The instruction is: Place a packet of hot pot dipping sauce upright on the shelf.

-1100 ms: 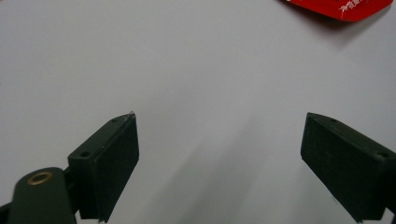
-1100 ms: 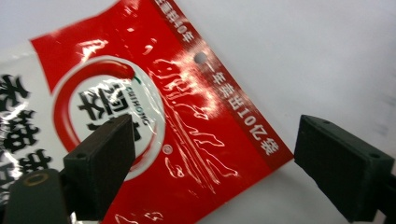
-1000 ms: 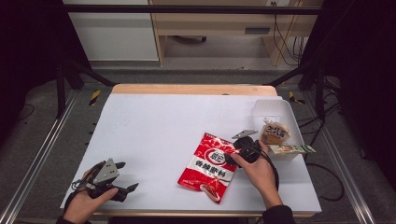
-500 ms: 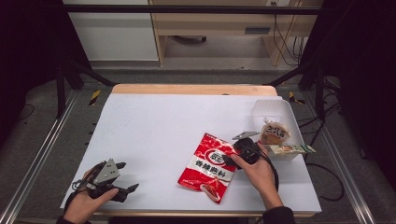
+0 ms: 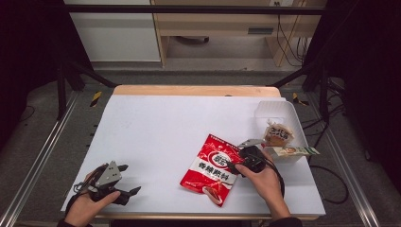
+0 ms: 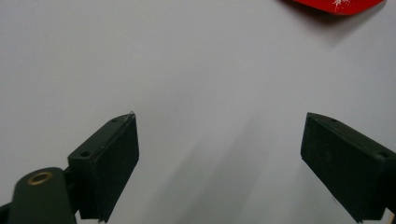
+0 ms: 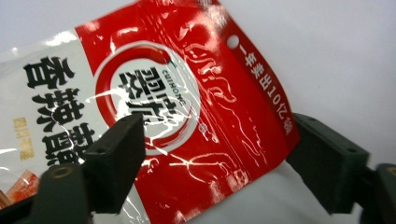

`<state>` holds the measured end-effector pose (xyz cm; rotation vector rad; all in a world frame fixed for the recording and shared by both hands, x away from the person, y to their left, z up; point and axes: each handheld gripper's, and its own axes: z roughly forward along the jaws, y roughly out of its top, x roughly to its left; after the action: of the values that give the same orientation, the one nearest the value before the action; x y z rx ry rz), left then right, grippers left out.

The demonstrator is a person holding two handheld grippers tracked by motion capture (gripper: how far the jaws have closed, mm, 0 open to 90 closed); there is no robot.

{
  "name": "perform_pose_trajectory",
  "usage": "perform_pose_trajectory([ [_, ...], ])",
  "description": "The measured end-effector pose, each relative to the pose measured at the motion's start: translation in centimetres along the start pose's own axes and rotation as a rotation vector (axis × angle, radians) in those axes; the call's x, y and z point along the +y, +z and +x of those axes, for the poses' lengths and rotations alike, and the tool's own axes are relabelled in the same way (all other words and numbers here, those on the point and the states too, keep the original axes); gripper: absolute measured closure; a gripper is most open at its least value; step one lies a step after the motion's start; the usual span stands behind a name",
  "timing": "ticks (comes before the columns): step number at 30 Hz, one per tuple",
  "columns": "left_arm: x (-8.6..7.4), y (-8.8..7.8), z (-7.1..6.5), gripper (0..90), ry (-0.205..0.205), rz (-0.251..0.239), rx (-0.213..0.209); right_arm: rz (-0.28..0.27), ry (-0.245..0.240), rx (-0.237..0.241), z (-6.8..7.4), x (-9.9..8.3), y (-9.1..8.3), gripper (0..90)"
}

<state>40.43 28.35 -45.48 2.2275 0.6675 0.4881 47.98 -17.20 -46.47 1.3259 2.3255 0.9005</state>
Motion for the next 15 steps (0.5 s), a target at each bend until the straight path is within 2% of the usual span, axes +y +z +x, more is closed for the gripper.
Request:
perform_pose_trajectory([
  [1,0.00,0.01,-0.02,11.3,0.000,0.000,0.000,-0.021,-0.006,0.011,0.03,0.05,-0.09,27.8],
  [2,0.00,0.01,-0.02,11.3,0.000,0.000,0.000,-0.021,-0.006,0.011,0.03,0.05,-0.09,27.8],
  [3,0.01,0.03,-0.01,11.3,0.000,0.000,-0.001,-0.059,-0.032,-0.005,0.10,0.10,-0.47,40.1],
  [4,0.01,0.03,-0.01,11.3,0.000,0.000,-0.001,-0.072,-0.044,-0.010,0.04,0.10,-0.57,42.1],
  [5,0.02,0.05,0.00,11.3,0.000,0.000,-0.001,-0.072,-0.044,-0.010,0.04,0.10,-0.57,42.1],
  [6,0.04,0.07,-0.01,11.3,0.000,0.001,0.000,-0.076,-0.041,-0.015,0.01,0.14,-0.69,47.4],
  [9,0.10,0.07,-0.07,11.3,0.002,-0.002,-0.002,-0.077,-0.086,-0.052,-0.11,0.16,-0.88,65.2],
  [10,0.11,0.08,-0.09,11.3,0.002,-0.002,-0.003,-0.077,-0.086,-0.052,-0.11,0.16,-0.88,65.2],
  [11,0.13,0.10,-0.09,11.3,0.002,-0.003,-0.004,-0.066,-0.109,-0.072,0.01,0.22,-0.79,71.0],
  [12,0.13,0.10,-0.09,11.3,0.002,-0.003,-0.004,-0.066,-0.109,-0.072,0.01,0.22,-0.79,71.0],
  [15,0.13,0.08,-0.09,11.3,0.001,-0.004,-0.002,-0.066,-0.118,-0.061,0.12,0.43,-0.61,82.6],
])
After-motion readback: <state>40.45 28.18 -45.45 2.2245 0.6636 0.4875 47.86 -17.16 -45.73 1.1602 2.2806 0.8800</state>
